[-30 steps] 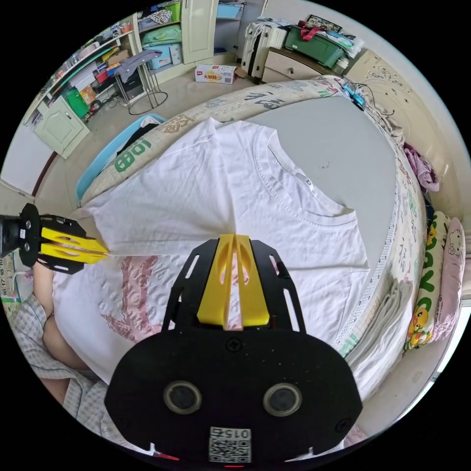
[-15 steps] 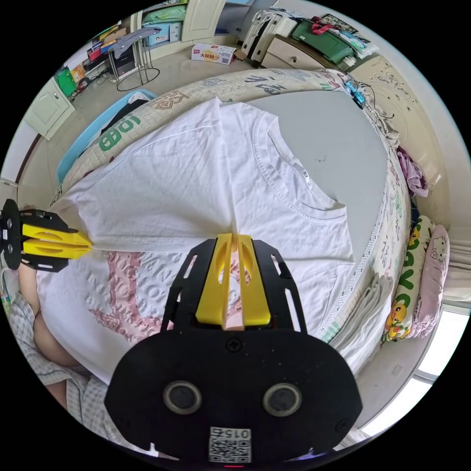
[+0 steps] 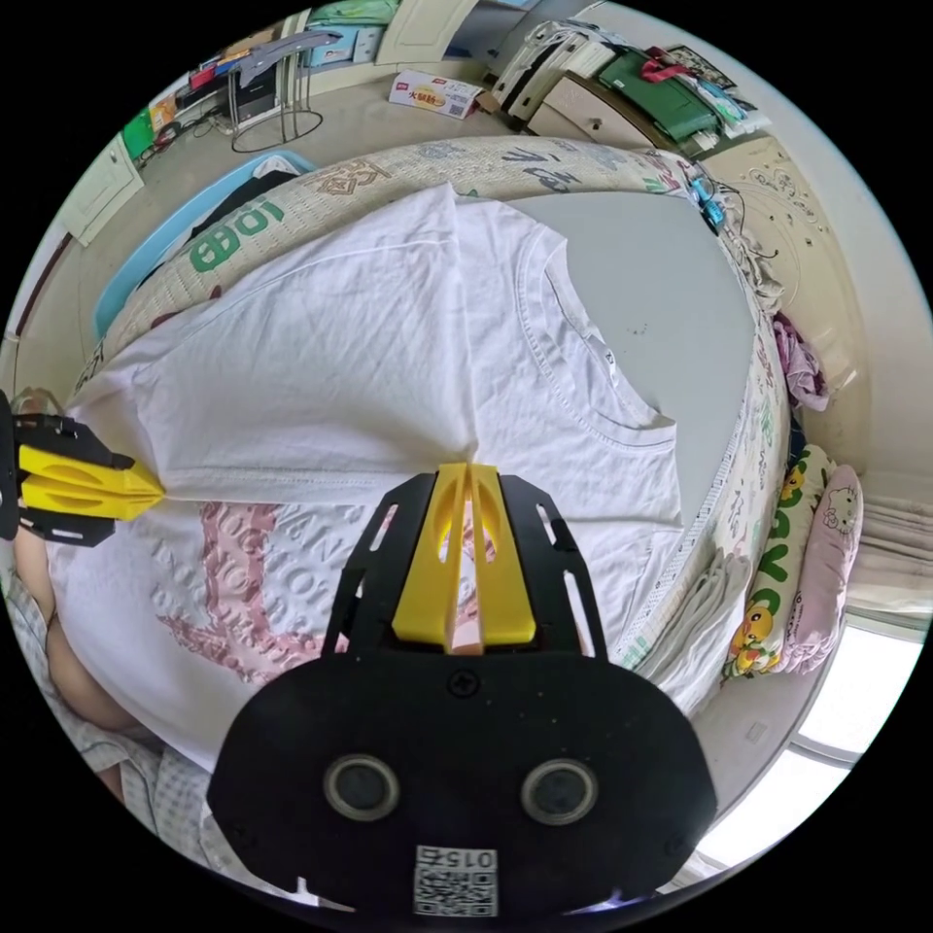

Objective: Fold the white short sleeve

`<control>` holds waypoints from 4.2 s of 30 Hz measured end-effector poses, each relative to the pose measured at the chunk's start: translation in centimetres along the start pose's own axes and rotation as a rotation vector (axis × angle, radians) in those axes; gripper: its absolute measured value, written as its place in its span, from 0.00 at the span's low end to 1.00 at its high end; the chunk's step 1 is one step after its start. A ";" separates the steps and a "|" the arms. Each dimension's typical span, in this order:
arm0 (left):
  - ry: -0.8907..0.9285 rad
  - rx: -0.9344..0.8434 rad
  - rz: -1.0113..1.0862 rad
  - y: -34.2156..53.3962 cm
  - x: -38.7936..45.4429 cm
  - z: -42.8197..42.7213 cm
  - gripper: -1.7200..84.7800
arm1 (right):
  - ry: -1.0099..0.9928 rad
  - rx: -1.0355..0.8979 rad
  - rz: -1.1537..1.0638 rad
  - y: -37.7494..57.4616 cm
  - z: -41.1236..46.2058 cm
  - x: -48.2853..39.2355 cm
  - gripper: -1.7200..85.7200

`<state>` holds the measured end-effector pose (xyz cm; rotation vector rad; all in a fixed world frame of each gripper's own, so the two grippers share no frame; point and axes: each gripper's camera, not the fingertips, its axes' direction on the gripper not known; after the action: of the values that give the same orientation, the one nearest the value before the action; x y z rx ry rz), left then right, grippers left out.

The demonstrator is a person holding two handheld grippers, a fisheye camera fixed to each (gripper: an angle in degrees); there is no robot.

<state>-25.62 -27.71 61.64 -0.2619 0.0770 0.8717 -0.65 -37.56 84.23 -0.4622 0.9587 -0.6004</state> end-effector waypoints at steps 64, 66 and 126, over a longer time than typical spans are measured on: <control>0.070 -0.009 -1.031 36.4 15.1 -3.3 0.01 | -0.380 -0.045 0.591 65.5 -1.3 2.1 0.01; 0.039 -0.062 -1.014 36.3 15.1 -2.6 0.01 | -0.274 -0.063 0.553 65.1 -0.7 0.6 0.01; -0.172 -0.104 -0.612 -7.3 -10.7 0.3 0.15 | -0.176 0.492 0.478 30.6 -4.0 19.7 0.10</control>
<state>-26.90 -40.13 65.23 -0.2855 -0.2016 0.2866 12.61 -28.04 51.47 0.1538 0.6859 -0.3331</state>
